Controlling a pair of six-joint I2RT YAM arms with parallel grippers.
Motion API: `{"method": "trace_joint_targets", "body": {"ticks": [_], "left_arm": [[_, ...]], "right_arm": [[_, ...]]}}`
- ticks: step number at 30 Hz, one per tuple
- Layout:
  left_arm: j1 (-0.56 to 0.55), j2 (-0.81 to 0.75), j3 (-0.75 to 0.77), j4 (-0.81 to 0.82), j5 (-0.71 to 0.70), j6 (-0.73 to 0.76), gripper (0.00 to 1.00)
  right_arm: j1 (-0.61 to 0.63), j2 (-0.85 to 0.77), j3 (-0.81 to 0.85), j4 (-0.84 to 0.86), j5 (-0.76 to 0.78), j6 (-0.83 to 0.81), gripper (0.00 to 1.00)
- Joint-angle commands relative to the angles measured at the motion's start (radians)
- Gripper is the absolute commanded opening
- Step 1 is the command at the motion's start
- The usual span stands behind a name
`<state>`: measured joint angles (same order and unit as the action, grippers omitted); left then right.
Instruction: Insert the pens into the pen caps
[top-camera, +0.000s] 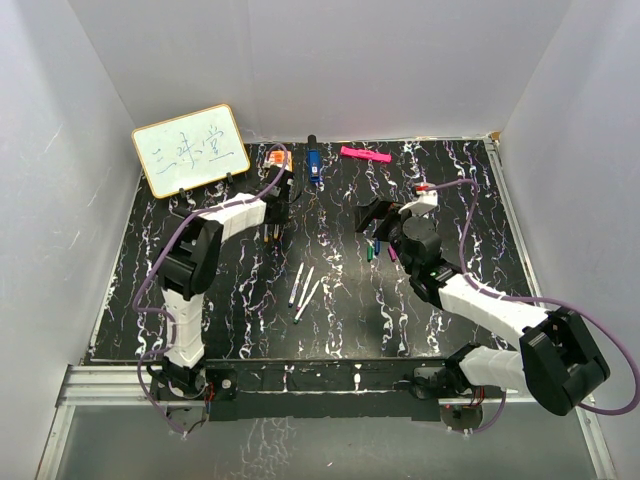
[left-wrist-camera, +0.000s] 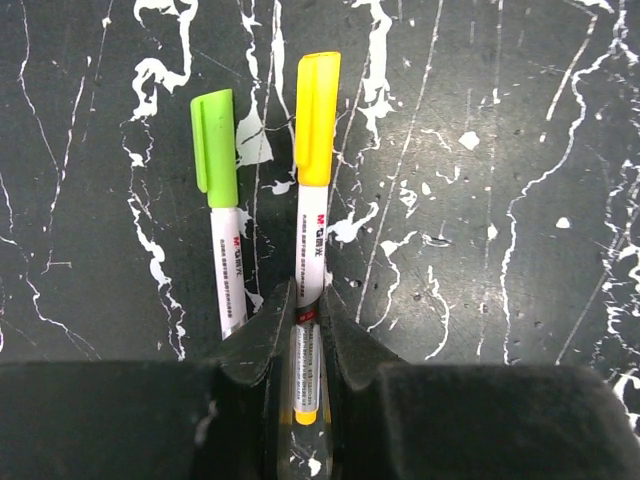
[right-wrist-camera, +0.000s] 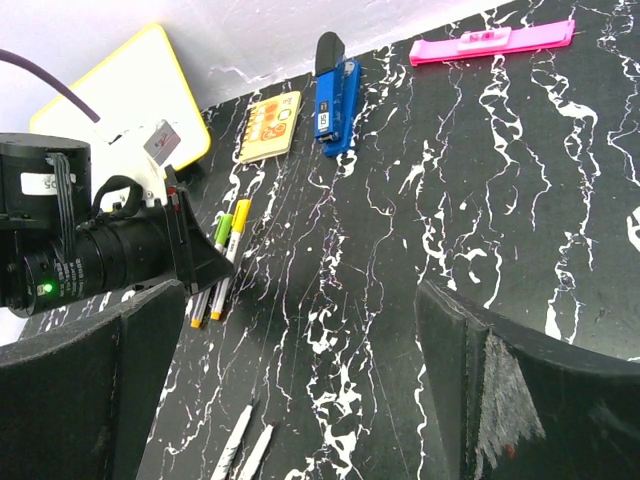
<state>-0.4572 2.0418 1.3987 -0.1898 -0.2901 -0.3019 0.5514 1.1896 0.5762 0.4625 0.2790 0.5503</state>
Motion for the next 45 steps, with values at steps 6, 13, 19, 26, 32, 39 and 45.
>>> {"method": "trace_joint_targets", "body": {"ticks": [6, 13, 19, 26, 32, 39, 45], "left_arm": [[0.011, 0.032, 0.066, -0.080, -0.036, 0.000, 0.00], [0.010, 0.010, 0.082, -0.098, -0.030, -0.011, 0.07], [0.011, -0.036, 0.079, -0.105, -0.040, -0.008, 0.18], [0.011, -0.078, 0.060, -0.100, -0.033, -0.016, 0.23], [0.011, -0.157, 0.028, -0.073, -0.009, -0.006, 0.27], [0.006, -0.286, -0.043, -0.050, 0.040, -0.019, 0.28], [-0.015, -0.405, -0.185, -0.022, 0.114, -0.029, 0.28]], "right_arm": [[-0.002, -0.033, 0.026, -0.034, 0.059, -0.028, 0.98], [-0.003, -0.022, 0.021, -0.036, 0.065, -0.033, 0.98], [-0.003, 0.001, 0.028, -0.051, 0.081, -0.027, 0.98], [-0.002, 0.026, 0.039, -0.072, 0.096, -0.023, 0.98], [-0.002, 0.035, 0.033, -0.090, 0.141, -0.017, 0.98], [-0.010, 0.057, 0.030, -0.128, 0.179, 0.002, 0.96], [-0.074, 0.066, 0.017, -0.132, 0.140, 0.032, 0.66]]}}
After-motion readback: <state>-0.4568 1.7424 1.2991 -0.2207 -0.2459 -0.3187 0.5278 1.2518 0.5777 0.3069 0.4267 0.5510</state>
